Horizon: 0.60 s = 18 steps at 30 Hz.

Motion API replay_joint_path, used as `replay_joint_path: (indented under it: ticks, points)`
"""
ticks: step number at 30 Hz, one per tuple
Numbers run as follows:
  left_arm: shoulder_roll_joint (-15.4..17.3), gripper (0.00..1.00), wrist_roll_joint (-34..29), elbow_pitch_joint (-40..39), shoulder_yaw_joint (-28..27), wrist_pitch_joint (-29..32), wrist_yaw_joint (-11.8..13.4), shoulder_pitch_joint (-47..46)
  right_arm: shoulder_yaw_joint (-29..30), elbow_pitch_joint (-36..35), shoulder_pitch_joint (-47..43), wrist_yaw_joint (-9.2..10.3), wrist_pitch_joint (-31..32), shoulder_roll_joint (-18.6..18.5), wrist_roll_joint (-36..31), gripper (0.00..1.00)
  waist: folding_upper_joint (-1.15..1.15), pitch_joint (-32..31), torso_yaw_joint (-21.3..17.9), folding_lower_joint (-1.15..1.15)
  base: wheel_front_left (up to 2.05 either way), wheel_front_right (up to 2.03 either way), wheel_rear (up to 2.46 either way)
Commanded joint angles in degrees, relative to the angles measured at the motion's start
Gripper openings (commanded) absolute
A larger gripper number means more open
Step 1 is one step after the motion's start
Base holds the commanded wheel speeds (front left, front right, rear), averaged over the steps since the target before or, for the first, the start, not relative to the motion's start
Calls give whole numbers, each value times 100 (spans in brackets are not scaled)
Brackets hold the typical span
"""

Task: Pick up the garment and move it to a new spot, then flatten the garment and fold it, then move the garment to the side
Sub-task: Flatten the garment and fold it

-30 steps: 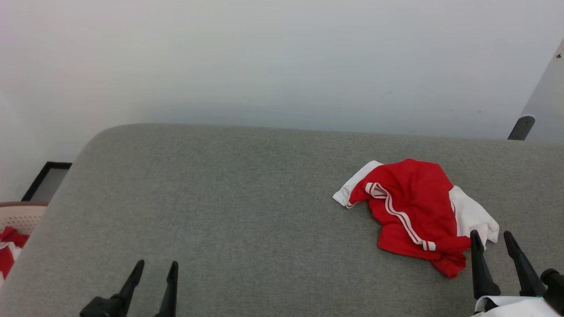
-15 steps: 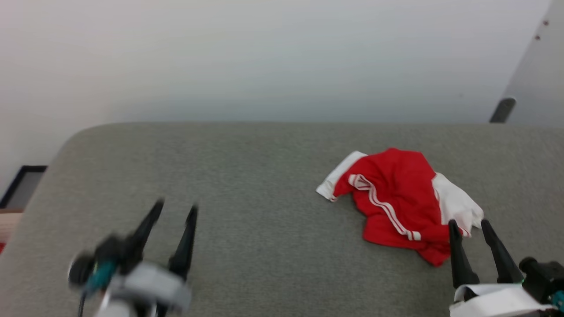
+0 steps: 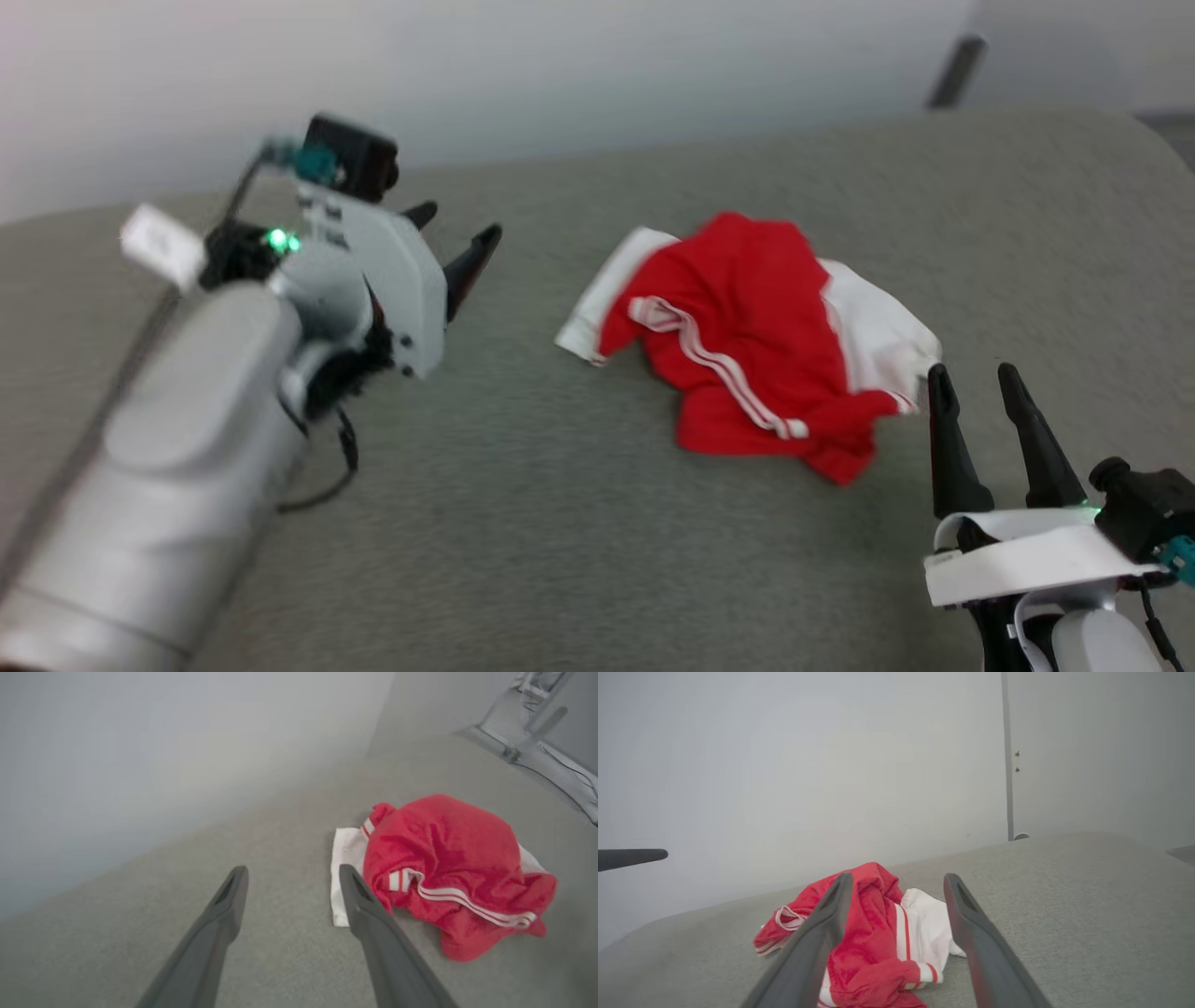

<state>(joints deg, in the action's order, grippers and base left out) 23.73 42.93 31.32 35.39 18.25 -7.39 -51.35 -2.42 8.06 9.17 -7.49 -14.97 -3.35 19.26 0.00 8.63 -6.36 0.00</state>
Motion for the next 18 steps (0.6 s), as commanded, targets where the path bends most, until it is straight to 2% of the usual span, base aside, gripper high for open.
replay_joint_path:
  ticks: [1, 4, 7, 11, 18]
  points:
    - [57, 100, 160, 71, 44, 133, -10, -127, -17, -14, 105, 0, -26, 26, 47, 100, 0, 691, -743, 0, 0, 0, 0]
    - [245, 100, 684, 380, 492, 1014, -10, -630, -36, -46, 166, 0, -27, 41, 79, 100, 0, 830, -979, 0, 0, 0, 0]
    - [508, 100, 1023, 641, 958, 1601, -11, -1115, -95, -99, 275, 0, -27, 51, 114, 100, 0, 999, -1250, 0, 0, 0, 0]
    - [663, 100, 1246, 867, 1259, 1804, -11, -1452, -121, -177, 310, 0, -27, 53, 217, 100, 0, 1171, -1435, 0, 0, 0, 0]
    - [634, 100, 1585, 1171, 1545, 1755, -11, -1674, -133, -228, 361, 0, -28, 51, 333, 100, 0, 1352, -1551, 0, 0, 0, 0]
